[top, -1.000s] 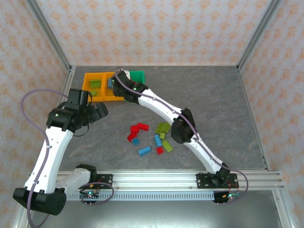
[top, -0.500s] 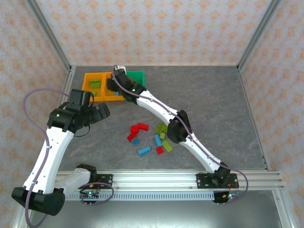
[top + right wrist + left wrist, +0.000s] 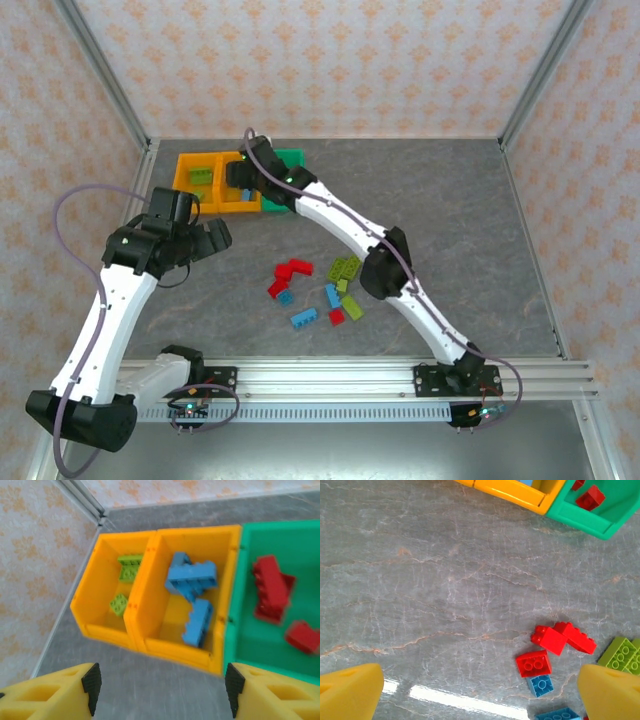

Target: Sort the legos into containers by color

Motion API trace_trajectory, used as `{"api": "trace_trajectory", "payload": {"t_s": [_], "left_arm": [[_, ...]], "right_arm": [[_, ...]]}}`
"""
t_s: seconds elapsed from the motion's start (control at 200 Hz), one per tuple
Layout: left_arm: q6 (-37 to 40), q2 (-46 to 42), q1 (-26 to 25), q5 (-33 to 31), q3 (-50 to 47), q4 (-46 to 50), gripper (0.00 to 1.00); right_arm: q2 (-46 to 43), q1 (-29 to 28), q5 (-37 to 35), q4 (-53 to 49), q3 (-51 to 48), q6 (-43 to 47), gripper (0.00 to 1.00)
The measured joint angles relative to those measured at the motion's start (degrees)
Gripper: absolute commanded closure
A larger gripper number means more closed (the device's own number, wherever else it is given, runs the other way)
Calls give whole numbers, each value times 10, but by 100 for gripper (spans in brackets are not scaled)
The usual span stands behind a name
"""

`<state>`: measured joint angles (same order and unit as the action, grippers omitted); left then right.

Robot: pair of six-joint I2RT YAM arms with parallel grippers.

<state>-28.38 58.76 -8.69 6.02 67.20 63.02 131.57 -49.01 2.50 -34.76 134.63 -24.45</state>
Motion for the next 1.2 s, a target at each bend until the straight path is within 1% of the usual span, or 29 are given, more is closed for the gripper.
{"api": "trace_trajectory", "payload": {"t_s": [0.085, 0.155, 0.25, 0.3, 0.36, 0.455, 0.55, 0.636, 0.706, 0.786, 0.811, 0.906, 1.001, 1.036, 1.126, 1.201], "left_arm": [[15, 7, -9, 31, -14, -10, 0], [30, 23, -30, 60, -27, -20, 1], [48, 61, -66, 82, -33, -24, 5], [56, 89, -91, 86, -35, -29, 6], [63, 120, -122, 86, -37, -38, 8], [68, 165, -170, 85, -47, -62, 9], [71, 212, -210, 84, -59, -90, 10], [75, 254, -235, 80, -70, -117, 5], [76, 282, -244, 73, -78, -138, 3], [78, 308, -246, 57, -86, -156, 3], [78, 315, -246, 51, -87, -161, 5], [78, 339, -246, 29, -88, -179, 18], [78, 361, -246, 22, -88, -194, 30], [77, 368, -246, 20, -88, -199, 33], [74, 383, -246, 18, -88, -206, 35], [73, 388, -243, 12, -88, -207, 39]], "right_arm": [[-170, -6, -30, 32, -212, -27, 32], [-311, -16, -64, 64, -376, -63, 32], [-465, -30, -104, 78, -545, -125, 32], [-522, -35, -121, 74, -608, -155, 32], [-570, -41, -134, 64, -671, -190, 32], [-610, -54, -141, 42, -743, -241, 32], [-631, -66, -141, 26, -791, -287, 32], [-648, -71, -141, 17, -810, -317, 32], [-655, -72, -142, 16, -812, -330, 32], [-658, -72, -142, 16, -812, -336, 32], [-657, -72, -141, 16, -812, -336, 32], [-649, -72, -141, 13, -804, -335, 32], [-634, -72, -140, 10, -787, -329, 32], [-628, -72, -139, 10, -780, -327, 32], [-612, -72, -136, 9, -765, -322, 32], [-604, -72, -132, 9, -760, -319, 32]]}}
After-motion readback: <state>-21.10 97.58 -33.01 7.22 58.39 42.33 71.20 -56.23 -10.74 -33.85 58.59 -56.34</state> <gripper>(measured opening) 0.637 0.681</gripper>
